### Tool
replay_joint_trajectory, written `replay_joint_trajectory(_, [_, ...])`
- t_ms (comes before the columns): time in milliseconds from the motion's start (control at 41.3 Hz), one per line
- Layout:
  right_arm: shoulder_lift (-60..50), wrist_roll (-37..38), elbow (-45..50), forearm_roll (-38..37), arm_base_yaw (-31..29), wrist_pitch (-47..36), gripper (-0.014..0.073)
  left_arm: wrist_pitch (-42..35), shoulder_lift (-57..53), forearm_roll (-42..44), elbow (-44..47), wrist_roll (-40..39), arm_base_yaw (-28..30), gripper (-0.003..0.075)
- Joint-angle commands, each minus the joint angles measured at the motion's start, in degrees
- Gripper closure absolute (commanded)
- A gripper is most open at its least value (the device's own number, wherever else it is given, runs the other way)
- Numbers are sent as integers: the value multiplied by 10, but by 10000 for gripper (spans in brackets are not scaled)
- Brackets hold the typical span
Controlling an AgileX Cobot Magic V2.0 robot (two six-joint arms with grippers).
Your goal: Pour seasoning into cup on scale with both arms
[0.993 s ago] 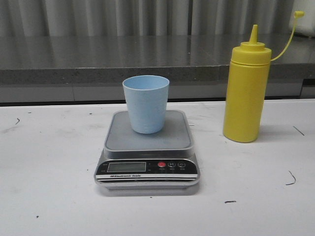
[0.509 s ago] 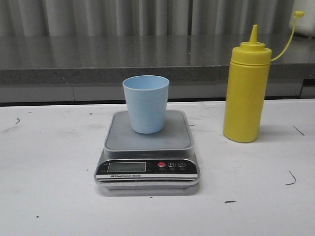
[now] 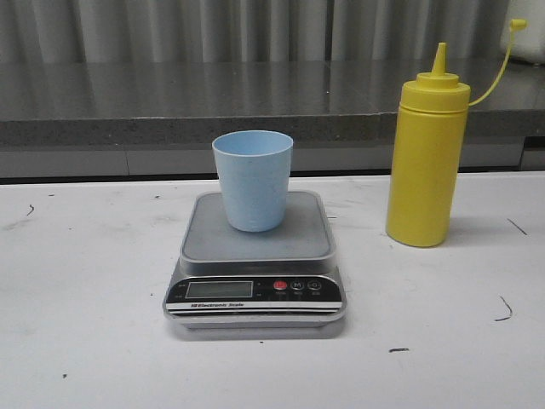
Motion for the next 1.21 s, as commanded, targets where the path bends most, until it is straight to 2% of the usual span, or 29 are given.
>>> replay_joint_trajectory(0, [3, 1, -14, -7, -4, -36, 711, -151, -33, 22, 64, 0, 47, 740])
replay_joint_trajectory(194, [3, 1, -14, -7, -4, -36, 711, -315, -115, -17, 218, -7, 125, 740])
replay_joint_trajectory(436, [3, 1, -14, -7, -4, -36, 711, -401, -149, -68, 317, -7, 168, 740])
replay_joint_trajectory(630, [3, 1, -14, -7, -4, -36, 711, -395, -156, -79, 318, -7, 169, 740])
replay_joint_trajectory(751, [3, 1, -14, -7, -4, -36, 711, -394, -156, -135, 318, -7, 184, 740])
replay_joint_trajectory(1187, [3, 1, -14, -7, -4, -36, 711, -394, -155, -136, 318, -7, 187, 740])
